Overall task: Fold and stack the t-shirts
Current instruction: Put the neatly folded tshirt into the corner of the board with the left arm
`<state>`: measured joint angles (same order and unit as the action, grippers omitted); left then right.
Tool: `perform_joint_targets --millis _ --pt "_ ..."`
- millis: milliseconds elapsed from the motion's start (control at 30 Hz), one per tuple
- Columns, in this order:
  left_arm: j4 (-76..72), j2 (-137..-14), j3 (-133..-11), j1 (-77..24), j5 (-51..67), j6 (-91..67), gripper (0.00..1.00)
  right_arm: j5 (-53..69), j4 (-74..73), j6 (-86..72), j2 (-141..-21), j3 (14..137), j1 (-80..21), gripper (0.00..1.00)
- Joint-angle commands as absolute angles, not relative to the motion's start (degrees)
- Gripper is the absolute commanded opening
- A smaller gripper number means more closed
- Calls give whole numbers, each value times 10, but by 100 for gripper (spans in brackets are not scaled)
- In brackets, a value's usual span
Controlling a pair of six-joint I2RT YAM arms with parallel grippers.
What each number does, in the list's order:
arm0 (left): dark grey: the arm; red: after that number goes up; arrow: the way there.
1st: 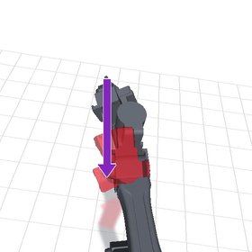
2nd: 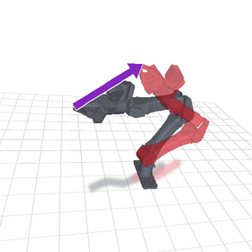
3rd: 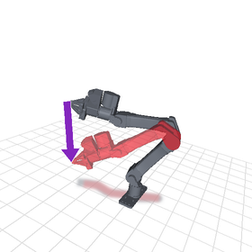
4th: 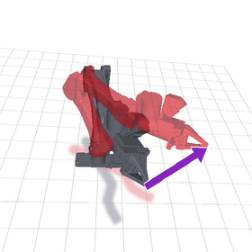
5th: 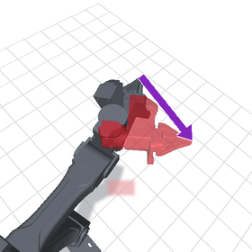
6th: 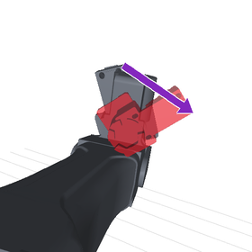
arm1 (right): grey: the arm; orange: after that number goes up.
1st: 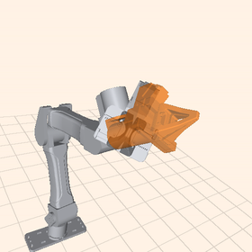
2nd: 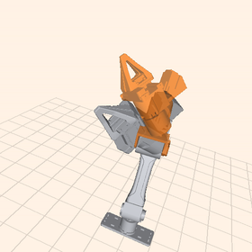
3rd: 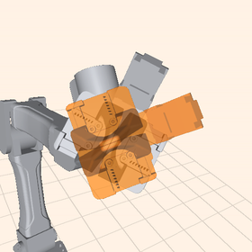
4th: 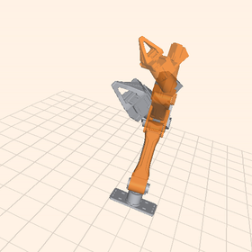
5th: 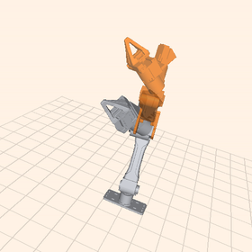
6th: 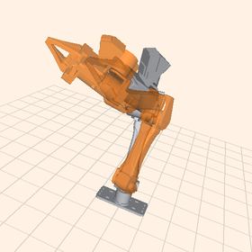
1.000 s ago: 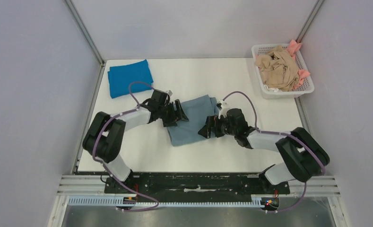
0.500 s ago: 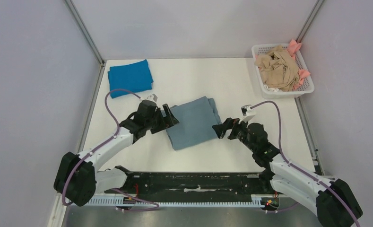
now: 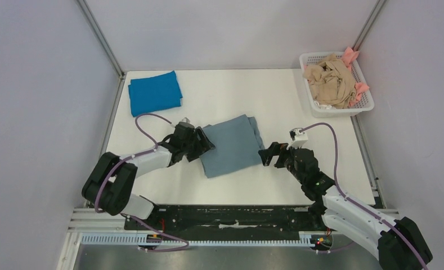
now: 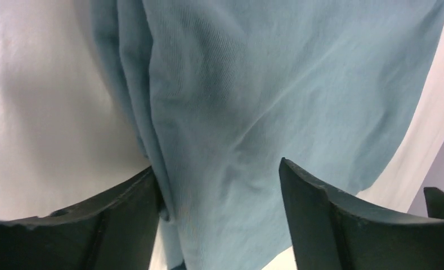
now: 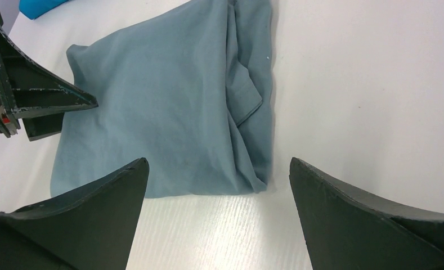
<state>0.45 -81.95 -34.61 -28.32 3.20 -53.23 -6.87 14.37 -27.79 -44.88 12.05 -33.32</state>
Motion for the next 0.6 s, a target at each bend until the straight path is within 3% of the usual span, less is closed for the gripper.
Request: perform_joint_targets --millis 0,133,233,400,467,567 --pt "-15 -895 -354 -291 26 -557 75 -100 144 -261 -442 124 -335 98" --pt "4 -945 -390 -314 -16 -556 59 -107 140 -258 -441 123 -335 98" --pt "61 -983 -433 -334 -62 -549 34 -113 135 -252 -438 125 -334 98" --pt "158 -1027 -503 -369 -164 -540 22 -142 119 -246 -430 126 -335 98" --pt "172 -1045 -525 -373 -164 -528 3 -148 116 -244 -427 125 -334 98" --pt "183 -1057 -554 -374 -164 -496 2 -154 109 -239 -425 128 -334 98"
